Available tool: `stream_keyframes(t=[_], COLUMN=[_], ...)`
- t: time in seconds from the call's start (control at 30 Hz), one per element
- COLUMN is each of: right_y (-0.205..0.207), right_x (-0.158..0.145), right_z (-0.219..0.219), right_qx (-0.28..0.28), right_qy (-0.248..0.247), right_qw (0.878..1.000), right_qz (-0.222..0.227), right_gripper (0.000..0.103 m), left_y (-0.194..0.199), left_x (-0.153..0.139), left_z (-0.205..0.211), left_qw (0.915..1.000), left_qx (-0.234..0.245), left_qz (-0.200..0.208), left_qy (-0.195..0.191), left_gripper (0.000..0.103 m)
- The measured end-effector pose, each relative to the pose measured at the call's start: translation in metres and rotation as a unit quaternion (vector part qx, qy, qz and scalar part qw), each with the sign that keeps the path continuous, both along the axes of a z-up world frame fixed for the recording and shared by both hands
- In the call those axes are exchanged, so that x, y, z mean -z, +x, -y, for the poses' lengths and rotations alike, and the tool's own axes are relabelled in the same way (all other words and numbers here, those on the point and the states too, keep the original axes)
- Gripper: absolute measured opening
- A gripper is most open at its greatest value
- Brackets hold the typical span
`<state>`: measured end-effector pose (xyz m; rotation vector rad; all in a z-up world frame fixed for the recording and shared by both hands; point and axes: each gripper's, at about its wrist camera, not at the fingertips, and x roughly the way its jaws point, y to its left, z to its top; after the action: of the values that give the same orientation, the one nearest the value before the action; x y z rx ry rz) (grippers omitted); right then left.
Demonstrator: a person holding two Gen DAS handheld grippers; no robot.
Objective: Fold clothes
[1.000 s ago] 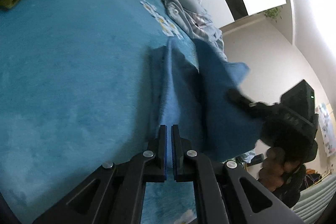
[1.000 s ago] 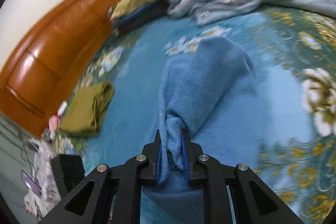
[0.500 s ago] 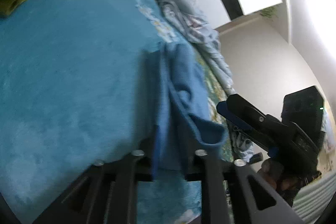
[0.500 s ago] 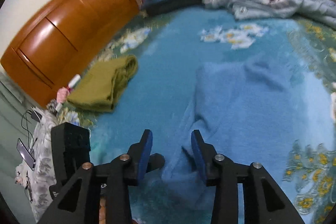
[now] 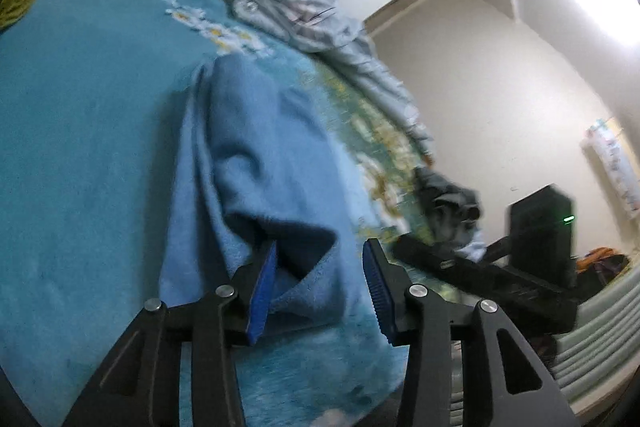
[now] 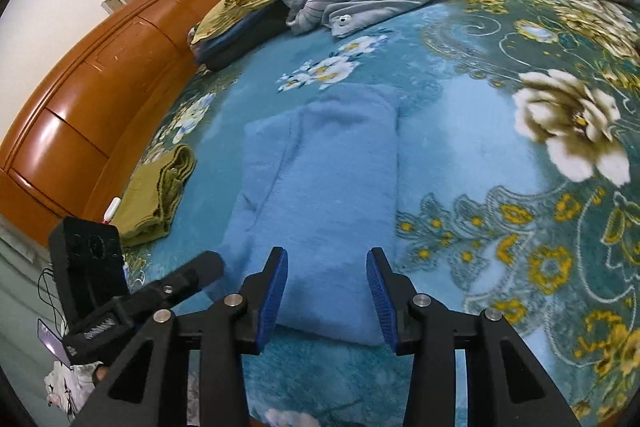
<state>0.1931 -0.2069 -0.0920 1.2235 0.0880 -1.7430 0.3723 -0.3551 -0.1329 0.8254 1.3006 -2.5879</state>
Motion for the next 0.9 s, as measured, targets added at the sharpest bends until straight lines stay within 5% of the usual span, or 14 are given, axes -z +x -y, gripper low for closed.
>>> stream_keyframes(t=[0.03, 0.17, 0.33, 0.53, 0.57, 0.63, 0.7, 0.8, 0.9], right_y=[0.0, -0.003, -0.004, -0.003, -0.003, -0.004, -0.006, -0.007, -0.008], right_x=[0.0, 0.004, 0.017, 0.033, 0.034, 0.037, 0.042, 0.047, 0.051], right_z=[-0.002, -0.009, -0.019, -0.021, -0.022, -0.023, -0.023, -0.023, -0.025], right_qx=[0.001, 0.003, 0.001, -0.004, -0.005, -0.002, 0.001, 0.003, 0.008], right_qy=[0.0, -0.004, -0.001, 0.003, 0.002, 0.004, 0.005, -0.001, -0.011], right_qw=[1.0, 1.0, 1.0, 0.999, 0.999, 0.999, 0.999, 0.999, 0.998], right_qz=[0.0, 0.008, 0.019, 0.038, 0.036, 0.035, 0.039, 0.047, 0.054], right_gripper=[0.045, 0.045, 0.045, 0.045, 0.045, 0.045, 0.045, 0.045, 0.055], left_y=[0.003, 0.026, 0.039, 0.044, 0.046, 0.039, 0.028, -0.003, -0.038], left_x=[0.003, 0.02, 0.05, 0.02, 0.011, -0.006, -0.017, -0.022, -0.006], left_z=[0.0, 0.008, 0.013, 0.009, 0.01, 0.019, 0.031, 0.057, 0.086], left_qw=[0.9999, 0.999, 0.9978, 0.9998, 0.9996, 0.9975, 0.9932, 0.9887, 0.9926], left_qx=[-0.007, -0.024, -0.033, -0.018, -0.017, -0.028, -0.046, -0.054, -0.037], left_qz=[0.008, -0.022, 0.009, -0.011, -0.015, -0.003, 0.015, 0.044, 0.066], left_qy=[-0.008, 0.03, 0.057, 0.0, -0.017, -0.065, -0.106, -0.133, -0.095], left_gripper=[0.011, 0.011, 0.009, 0.012, 0.015, 0.049, 0.064, 0.067, 0.068])
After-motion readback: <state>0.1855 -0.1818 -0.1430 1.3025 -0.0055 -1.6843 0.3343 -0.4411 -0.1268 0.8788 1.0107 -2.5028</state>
